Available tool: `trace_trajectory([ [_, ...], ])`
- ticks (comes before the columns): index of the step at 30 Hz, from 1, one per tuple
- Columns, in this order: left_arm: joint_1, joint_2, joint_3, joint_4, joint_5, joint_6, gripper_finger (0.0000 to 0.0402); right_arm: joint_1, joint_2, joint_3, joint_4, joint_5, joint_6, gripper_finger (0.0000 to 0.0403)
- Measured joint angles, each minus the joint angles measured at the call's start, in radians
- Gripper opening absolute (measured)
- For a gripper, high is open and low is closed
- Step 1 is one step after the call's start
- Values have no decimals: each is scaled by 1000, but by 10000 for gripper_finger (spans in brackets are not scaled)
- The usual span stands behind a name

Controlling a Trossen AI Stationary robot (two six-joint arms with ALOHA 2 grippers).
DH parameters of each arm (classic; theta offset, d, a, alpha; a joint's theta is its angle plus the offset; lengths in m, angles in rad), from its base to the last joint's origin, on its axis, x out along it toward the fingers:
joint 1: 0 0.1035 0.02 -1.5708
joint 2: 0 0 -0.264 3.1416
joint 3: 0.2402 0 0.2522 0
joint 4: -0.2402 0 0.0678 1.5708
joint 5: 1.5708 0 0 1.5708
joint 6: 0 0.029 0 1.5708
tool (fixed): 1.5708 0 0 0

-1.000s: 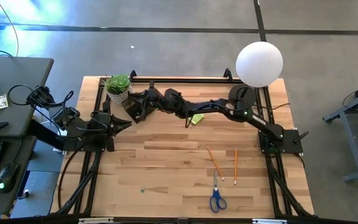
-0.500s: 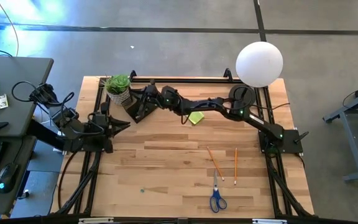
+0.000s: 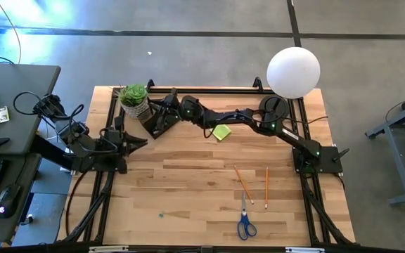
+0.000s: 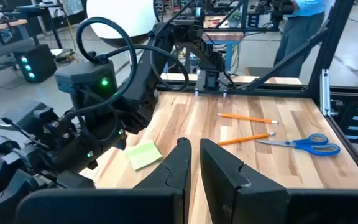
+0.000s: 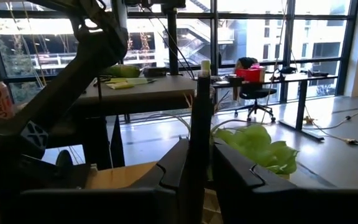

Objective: Pick and place office supplies into organizer
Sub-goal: Put the black pen into the desk organizer, then put the blue binder clip into the desk organizer

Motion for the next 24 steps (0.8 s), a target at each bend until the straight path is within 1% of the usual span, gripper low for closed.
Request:
trace_trajectory([
  [7,0,0,0,0,13,0,26,2,-1,-1,-7,-3,21,119],
  [9,0,0,0,-1,27,0,26,2,-2,-1,-6,-19,21,132],
  [12,0,0,0,-1,38,0,26,2,-25,-2,-10,-83,39,148],
  [14,0,0,0,-2,38,0,26,3,-65,-2,-64,-130,36,155],
  [17,0,0,0,-3,56,-1,26,10,-151,-1,-277,-143,7,157],
  [21,0,0,0,-2,64,-1,26,23,-255,-1,-616,-124,-141,149],
  [24,0,0,0,-2,64,-4,26,29,-333,-1,-862,-127,-194,139],
])
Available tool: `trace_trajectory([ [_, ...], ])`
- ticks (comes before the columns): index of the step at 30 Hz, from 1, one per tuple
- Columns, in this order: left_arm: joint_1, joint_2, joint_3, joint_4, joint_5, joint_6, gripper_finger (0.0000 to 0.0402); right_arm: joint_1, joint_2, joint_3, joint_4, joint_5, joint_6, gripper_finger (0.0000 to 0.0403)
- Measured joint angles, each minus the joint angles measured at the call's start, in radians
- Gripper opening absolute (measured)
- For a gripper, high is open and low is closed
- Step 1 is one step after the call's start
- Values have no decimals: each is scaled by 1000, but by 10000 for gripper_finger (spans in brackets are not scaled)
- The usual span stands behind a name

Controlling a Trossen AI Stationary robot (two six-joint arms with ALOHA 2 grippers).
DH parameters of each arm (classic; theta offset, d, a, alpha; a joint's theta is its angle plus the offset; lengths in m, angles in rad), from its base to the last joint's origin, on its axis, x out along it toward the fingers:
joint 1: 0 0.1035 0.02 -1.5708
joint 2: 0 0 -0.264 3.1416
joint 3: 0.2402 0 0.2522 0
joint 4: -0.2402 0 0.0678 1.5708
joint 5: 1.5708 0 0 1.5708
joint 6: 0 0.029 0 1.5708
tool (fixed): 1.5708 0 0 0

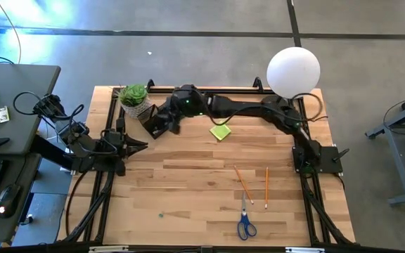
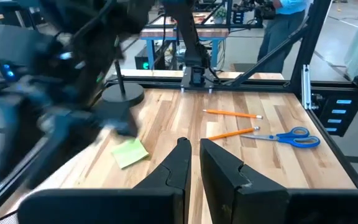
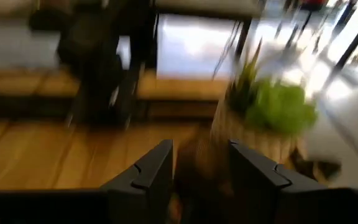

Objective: Pick and place office supplies into organizer
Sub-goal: Put the blue binder clip into the desk organizer

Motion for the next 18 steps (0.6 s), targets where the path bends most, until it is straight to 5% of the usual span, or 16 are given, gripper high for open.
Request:
trace_trajectory([
  [10,0,1,0,0,10,-15,26,65,-78,0,-692,13,74,117],
  [18,0,23,0,-1,85,-3,26,186,-119,-1,-923,207,163,117],
])
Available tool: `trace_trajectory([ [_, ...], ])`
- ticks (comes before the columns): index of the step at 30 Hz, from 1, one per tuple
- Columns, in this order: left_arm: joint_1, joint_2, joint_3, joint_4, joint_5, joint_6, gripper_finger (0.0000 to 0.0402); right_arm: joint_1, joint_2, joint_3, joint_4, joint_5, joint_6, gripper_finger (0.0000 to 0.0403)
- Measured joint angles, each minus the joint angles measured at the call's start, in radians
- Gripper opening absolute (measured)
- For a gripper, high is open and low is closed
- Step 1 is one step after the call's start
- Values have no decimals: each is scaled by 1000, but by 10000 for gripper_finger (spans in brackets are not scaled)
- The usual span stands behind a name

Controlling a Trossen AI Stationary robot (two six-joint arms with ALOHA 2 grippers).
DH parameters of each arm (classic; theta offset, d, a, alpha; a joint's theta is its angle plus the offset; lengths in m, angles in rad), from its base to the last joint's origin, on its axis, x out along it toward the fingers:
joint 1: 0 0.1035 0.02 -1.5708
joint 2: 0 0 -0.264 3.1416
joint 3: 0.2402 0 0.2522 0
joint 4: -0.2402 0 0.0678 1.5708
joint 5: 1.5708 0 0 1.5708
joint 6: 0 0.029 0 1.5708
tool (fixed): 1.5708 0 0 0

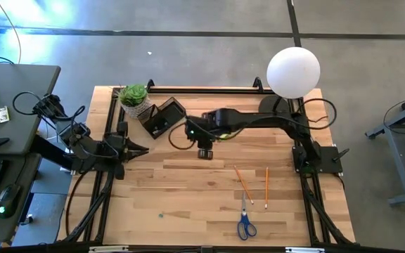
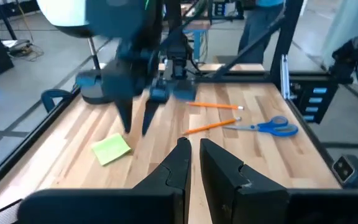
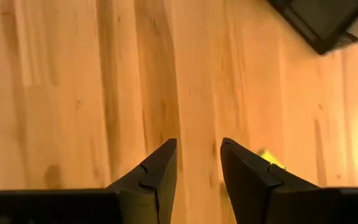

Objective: Pick and place office supplies into organizer
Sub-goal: Put the blue binder clip into the desk organizer

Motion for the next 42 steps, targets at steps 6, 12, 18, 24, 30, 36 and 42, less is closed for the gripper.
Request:
trace_trajectory([
  [6,0,47,0,2,156,30,26,80,-23,1,-83,52,102,117],
  [12,-1,138,0,9,365,42,26,165,-38,1,-123,101,182,117],
  [18,0,241,0,18,362,10,26,261,-48,-34,-118,222,256,117],
  [24,0,276,10,28,286,7,26,307,-139,-255,16,193,336,117],
  [30,0,258,41,36,248,7,26,317,-370,-636,352,200,386,117],
  [36,1,262,40,53,170,-11,26,284,-583,-1031,862,217,352,117],
  [42,0,258,40,116,147,-112,26,270,-647,-1355,1421,335,295,117],
])
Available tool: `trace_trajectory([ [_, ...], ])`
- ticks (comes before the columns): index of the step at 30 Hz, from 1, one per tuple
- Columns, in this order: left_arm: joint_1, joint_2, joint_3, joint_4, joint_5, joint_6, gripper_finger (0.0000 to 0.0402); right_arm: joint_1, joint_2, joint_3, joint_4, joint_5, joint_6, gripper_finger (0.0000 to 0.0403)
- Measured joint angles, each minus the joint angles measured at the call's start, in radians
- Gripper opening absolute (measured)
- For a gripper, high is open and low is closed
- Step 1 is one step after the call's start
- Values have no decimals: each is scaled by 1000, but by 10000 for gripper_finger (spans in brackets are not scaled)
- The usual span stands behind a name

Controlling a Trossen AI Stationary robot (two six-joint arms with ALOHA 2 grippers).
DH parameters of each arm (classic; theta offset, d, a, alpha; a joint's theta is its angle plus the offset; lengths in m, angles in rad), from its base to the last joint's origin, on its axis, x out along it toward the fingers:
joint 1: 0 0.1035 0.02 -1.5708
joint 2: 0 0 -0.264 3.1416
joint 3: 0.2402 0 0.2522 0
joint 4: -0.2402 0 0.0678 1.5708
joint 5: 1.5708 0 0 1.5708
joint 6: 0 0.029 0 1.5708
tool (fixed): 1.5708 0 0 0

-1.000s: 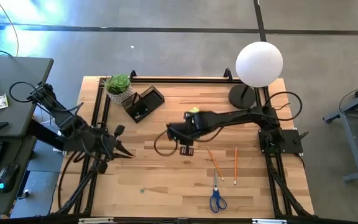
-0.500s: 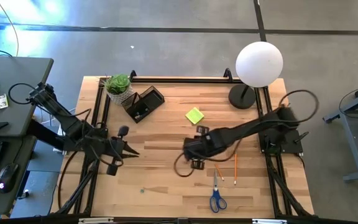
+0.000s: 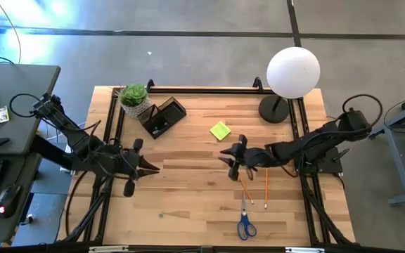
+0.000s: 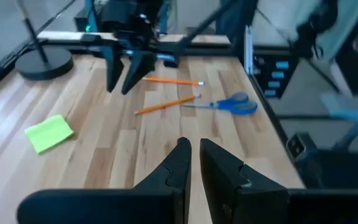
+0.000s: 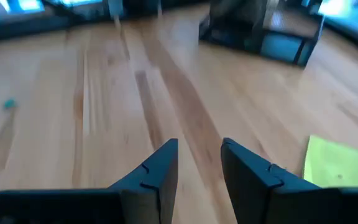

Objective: Pick and place office supplies into organizer
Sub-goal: Put the blue binder clip into the desk organizer

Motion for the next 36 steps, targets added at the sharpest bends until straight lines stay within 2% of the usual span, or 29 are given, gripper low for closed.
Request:
trace_trajectory([
  [3,0,31,-3,7,-30,-128,26,17,18,-109,291,47,-102,117],
  [5,0,80,-8,-24,-29,-235,26,25,29,-164,425,86,-181,117],
  [8,0,155,-8,-31,10,-398,26,15,50,-206,570,89,-292,117],
  [13,0,291,-7,-47,161,-699,25,-25,73,-213,596,14,-355,117],
  [18,-3,391,-6,-73,312,-952,7,-46,115,-213,644,83,-359,117],
  [24,-29,490,-6,-59,428,-1169,7,-59,133,-213,648,68,-433,117],
  [30,-63,579,51,-113,447,-1345,9,-99,153,-214,683,51,-448,117],
  [36,-72,749,279,-339,448,-1383,9,-138,162,-217,692,4,-480,117],
])
